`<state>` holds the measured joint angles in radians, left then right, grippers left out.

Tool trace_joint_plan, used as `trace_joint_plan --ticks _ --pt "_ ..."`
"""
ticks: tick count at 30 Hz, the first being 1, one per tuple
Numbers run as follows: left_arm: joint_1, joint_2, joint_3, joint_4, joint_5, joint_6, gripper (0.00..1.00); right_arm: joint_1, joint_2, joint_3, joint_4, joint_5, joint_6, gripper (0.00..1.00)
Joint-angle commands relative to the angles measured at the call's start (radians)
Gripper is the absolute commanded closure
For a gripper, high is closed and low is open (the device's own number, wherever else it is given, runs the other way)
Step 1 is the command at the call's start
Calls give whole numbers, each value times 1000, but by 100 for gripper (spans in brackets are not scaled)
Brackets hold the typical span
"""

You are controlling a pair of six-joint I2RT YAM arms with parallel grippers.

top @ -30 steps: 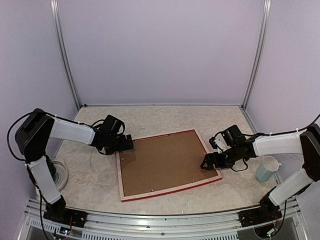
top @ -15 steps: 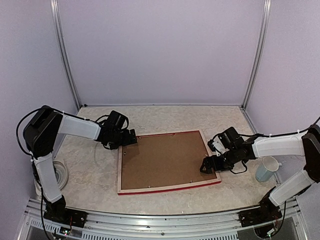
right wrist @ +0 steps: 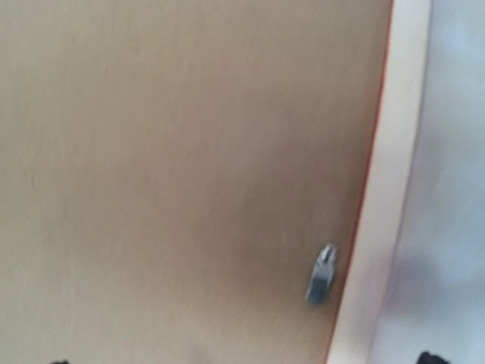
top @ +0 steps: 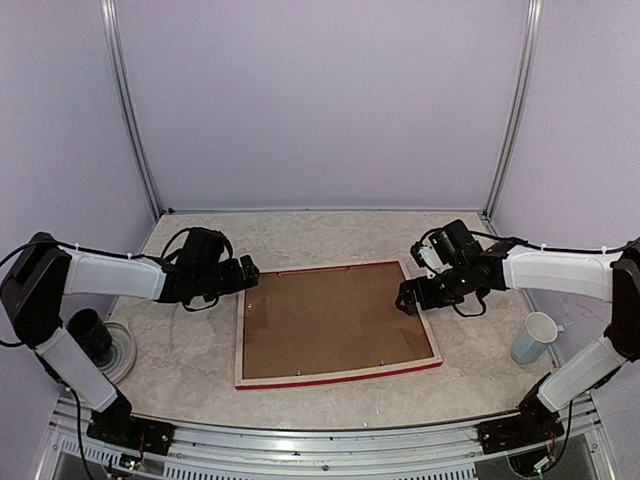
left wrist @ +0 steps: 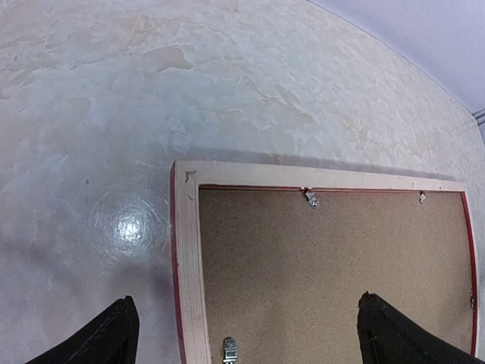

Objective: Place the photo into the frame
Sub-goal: Rotate the photo frame at the center of the board, then press the fastener onto the backboard.

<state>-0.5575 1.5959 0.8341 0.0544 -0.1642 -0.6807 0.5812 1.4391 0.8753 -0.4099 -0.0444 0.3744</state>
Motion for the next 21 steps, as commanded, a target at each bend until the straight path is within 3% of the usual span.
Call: trace_joint_plan --ticks 1,17,21 --pt "-15 -10 -77 48 13 8 1 -15 84 78 -52 99 -52 1" --pt "-41 39 -170 156 31 84 13 -140 191 48 45 -19 -69 13" --pt "-41 70 -175 156 16 75 21 -140 196 44 41 -2 -58 16"
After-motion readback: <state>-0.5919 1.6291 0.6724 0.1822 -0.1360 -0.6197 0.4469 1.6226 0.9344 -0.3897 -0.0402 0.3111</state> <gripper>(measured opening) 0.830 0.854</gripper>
